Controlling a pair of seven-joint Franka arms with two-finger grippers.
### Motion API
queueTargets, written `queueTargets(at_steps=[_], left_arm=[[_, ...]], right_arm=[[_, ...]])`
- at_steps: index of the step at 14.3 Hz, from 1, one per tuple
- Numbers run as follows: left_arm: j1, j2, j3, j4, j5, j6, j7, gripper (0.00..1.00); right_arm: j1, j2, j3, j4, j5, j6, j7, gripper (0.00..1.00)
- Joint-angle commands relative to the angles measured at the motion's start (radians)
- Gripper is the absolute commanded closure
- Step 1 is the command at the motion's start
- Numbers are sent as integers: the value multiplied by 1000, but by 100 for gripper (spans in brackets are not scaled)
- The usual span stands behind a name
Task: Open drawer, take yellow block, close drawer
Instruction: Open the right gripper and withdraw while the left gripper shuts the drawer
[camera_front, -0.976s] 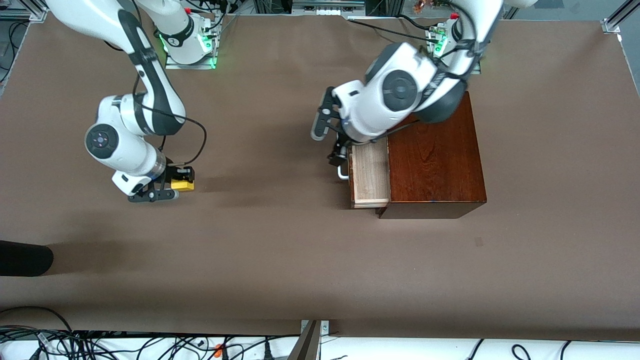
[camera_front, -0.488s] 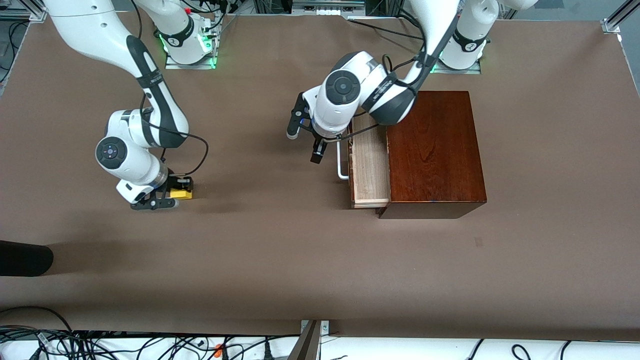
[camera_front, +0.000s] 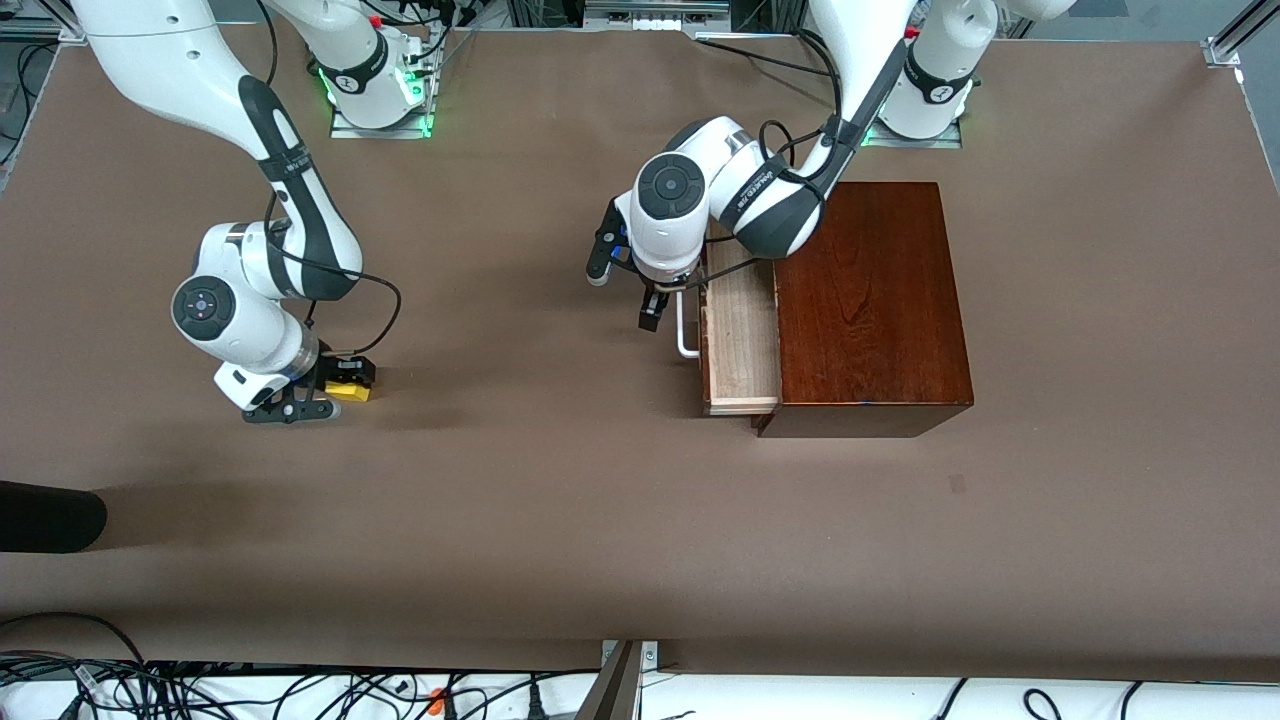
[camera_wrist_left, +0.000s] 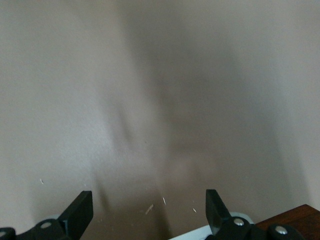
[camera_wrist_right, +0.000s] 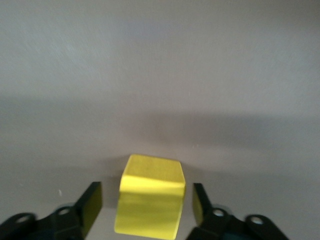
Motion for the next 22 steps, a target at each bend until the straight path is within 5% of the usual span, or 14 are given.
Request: queueTargets(at_steps=[1, 7, 13, 15, 18, 22], left_arm=[[37, -27, 23, -23, 75, -106, 16, 0], [107, -45, 22, -15, 105, -172, 21, 0], [109, -63, 15, -9, 90, -175, 10, 0], [113, -114, 15, -8, -16, -178, -25, 0], [129, -213, 17, -6, -158, -256, -234, 0], [162, -316, 23, 17, -152, -414, -660, 0]], right_arm=[[-9, -128, 13, -8, -14, -55, -7, 0], [-12, -378, 26, 118, 9, -414, -2, 0], [-47, -478, 41, 296, 27, -741, -5, 0], [-58, -480, 41, 336, 27, -803, -7, 0], [-58, -483, 40, 350, 27, -835, -7, 0], [-57, -481, 40, 359, 13, -853, -12, 0]])
